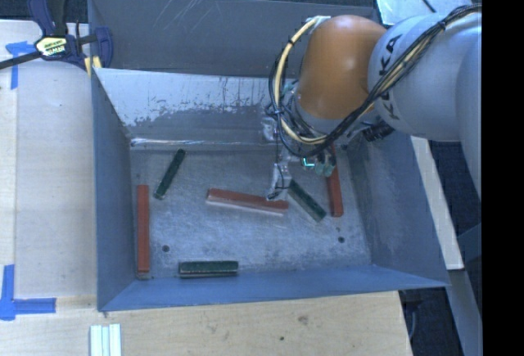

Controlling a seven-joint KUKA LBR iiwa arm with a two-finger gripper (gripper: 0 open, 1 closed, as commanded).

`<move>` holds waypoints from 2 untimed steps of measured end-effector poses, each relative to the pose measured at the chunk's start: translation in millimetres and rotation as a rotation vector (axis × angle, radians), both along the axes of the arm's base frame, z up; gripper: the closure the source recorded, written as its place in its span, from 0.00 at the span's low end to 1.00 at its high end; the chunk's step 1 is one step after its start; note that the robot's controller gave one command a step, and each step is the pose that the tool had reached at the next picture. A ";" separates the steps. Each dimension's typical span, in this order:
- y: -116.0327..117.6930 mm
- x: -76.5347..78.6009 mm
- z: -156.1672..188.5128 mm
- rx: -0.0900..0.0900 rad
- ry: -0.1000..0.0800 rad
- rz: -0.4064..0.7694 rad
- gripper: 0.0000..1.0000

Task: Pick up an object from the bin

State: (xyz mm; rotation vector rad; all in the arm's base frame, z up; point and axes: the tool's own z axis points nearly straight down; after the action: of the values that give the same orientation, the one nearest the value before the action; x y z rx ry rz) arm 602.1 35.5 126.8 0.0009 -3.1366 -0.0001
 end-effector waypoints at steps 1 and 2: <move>18.5 -29.2 -60.0 0.000 -0.004 0.018 0.00; 18.2 -24.7 -54.1 0.002 -0.016 0.015 1.00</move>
Offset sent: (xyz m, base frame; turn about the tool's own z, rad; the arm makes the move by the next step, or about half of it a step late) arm -0.0279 0.0182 -0.0568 -0.0162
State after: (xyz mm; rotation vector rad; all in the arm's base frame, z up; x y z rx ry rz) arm 577.4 53.7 72.7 0.0249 -3.1528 -0.0025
